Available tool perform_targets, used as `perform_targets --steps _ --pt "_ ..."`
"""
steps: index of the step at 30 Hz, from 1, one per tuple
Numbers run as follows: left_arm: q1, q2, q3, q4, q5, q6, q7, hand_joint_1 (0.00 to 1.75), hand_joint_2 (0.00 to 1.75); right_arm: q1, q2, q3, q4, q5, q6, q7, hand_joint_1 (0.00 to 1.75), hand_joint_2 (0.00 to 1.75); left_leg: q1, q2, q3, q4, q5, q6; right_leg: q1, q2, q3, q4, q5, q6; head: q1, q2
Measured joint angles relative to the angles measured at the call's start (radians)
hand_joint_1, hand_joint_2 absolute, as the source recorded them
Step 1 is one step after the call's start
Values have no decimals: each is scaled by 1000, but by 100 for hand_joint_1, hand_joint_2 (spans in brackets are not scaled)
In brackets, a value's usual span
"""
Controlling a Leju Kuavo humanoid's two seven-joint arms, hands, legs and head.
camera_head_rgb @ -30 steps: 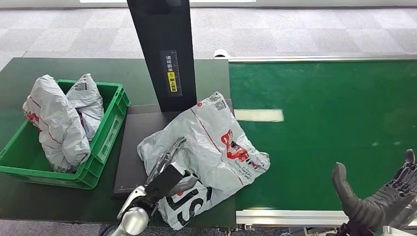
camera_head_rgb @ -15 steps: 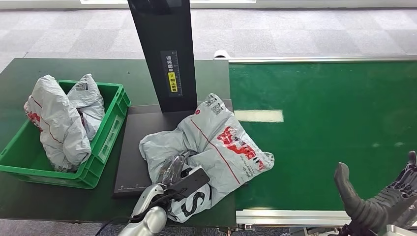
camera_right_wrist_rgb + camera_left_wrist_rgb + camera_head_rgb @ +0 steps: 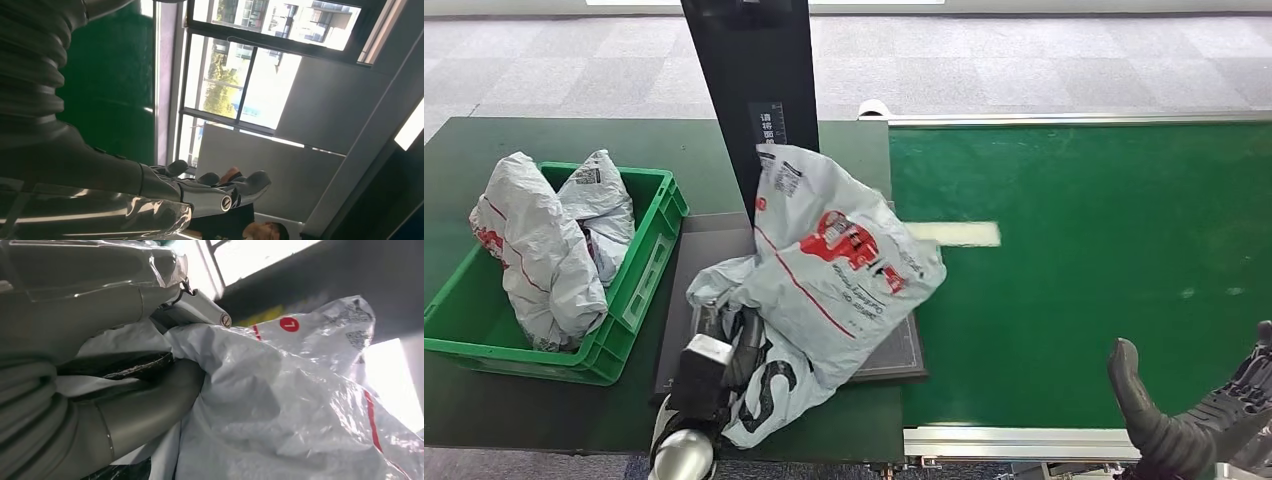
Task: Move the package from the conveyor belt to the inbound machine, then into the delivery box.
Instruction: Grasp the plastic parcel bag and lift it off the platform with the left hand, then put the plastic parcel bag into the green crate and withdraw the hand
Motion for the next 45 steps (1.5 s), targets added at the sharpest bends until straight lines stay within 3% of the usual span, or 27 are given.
perform_targets --steps 5,11,19,24,29,32,36,41,45 --pt "75 27 32 -245 171 132 -150 175 175 13 5 -7 0 -8 -13 -7 0 175 0 0 0 0 0 0 0 0 0 0 0 0 0 0" --pt "101 92 51 -432 214 337 -176 175 175 16 7 -10 0 -20 -22 -12 0 175 0 -1 1 0 0 0 0 0 1 0 0 0 0 0" --pt "56 120 183 -431 270 314 -155 175 175 15 7 -10 8 -23 -25 -11 0 175 0 0 1 0 0 0 0 0 1 0 0 0 0 0" --pt "-64 145 292 -239 217 258 -13 175 175 11 7 -2 22 -24 -15 -6 0 175 0 -1 1 0 1 -1 0 0 1 0 0 -1 0 0" --pt "-142 166 373 -84 213 232 -5 175 175 9 7 2 32 -24 -15 -5 0 175 1 2 2 0 1 -1 1 2 1 1 1 -2 0 0" --pt "-181 177 394 -12 172 226 59 175 175 7 7 3 37 -28 -15 -1 0 175 1 1 1 0 1 -1 0 2 0 1 1 -1 0 0" --pt "-324 235 429 235 92 222 178 175 175 -1 2 8 50 -42 -23 9 0 175 1 0 2 0 2 -2 1 1 1 1 1 -2 0 0" --pt "-516 309 464 571 -4 272 238 175 175 -7 -11 22 67 -57 -45 19 0 175 2 1 2 0 4 -4 2 2 1 2 3 -4 0 0" --pt "-607 354 490 736 -38 312 267 175 175 -16 -20 34 80 -59 -49 32 0 175 2 1 3 0 4 -5 3 2 1 3 3 -4 0 0"
